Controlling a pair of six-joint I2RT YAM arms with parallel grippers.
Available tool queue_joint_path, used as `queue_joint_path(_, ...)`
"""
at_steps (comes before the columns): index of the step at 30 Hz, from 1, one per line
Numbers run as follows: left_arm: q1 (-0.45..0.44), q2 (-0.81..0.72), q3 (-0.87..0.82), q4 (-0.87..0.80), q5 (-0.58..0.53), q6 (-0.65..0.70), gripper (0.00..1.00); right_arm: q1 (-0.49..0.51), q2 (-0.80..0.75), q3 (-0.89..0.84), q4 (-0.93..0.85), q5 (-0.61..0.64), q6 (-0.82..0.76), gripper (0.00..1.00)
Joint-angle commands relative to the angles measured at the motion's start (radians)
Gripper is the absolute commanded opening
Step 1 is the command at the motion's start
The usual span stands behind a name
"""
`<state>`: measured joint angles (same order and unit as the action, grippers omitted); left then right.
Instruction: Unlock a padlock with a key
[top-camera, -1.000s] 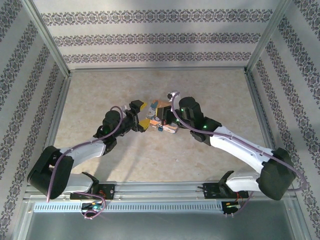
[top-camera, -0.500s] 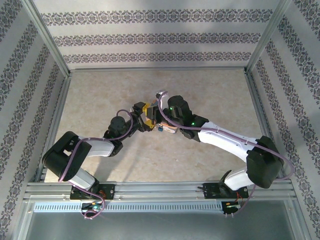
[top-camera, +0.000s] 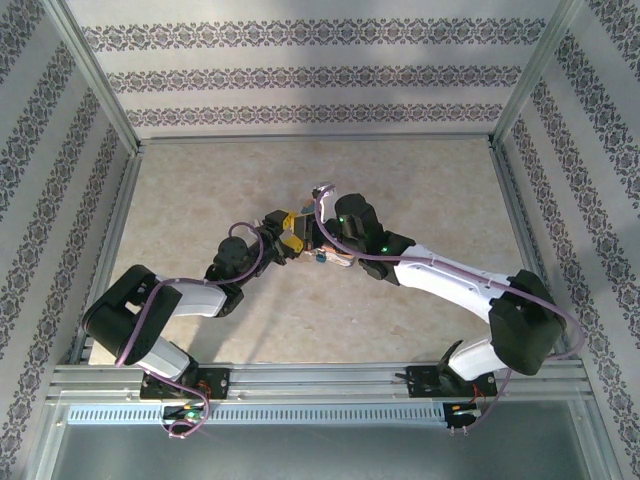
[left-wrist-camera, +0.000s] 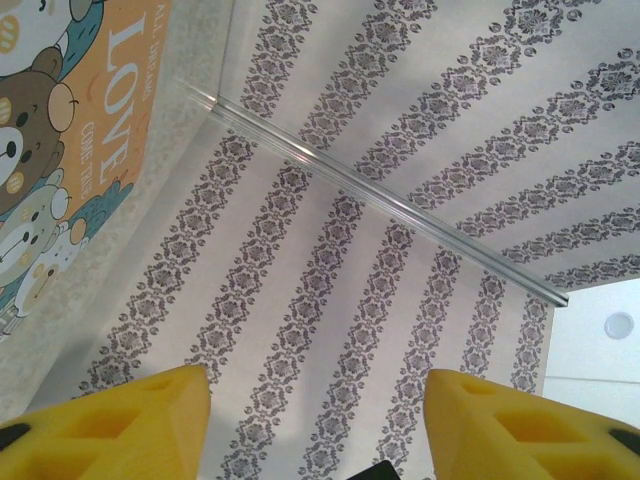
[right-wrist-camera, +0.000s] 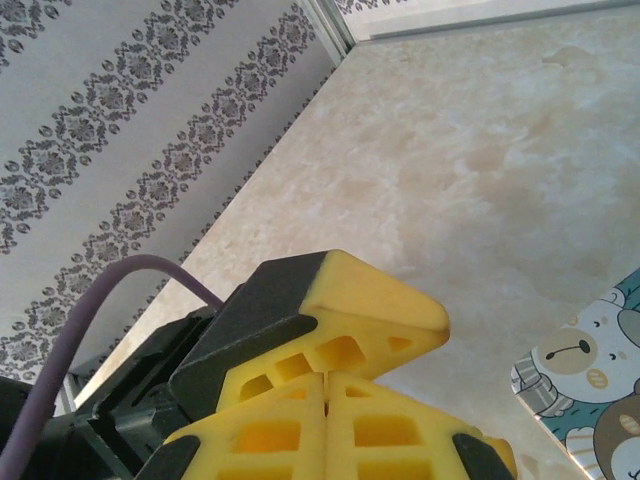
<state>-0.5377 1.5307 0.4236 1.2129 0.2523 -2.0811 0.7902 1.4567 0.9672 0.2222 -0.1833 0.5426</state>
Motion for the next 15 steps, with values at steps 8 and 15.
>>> queue_joint_path(8, -0.016, -0.002, -0.012, 0.085, -0.032, -0.105, 0.42, 0.009, 0.002, -0.032, 0.025, 0.03, 0.001, 0.0)
queue_joint_path(15, -0.016, 0.014, -0.013, 0.102, -0.034, -0.102, 0.26, 0.007, -0.02, -0.041, 0.019, 0.048, -0.002, 0.0)
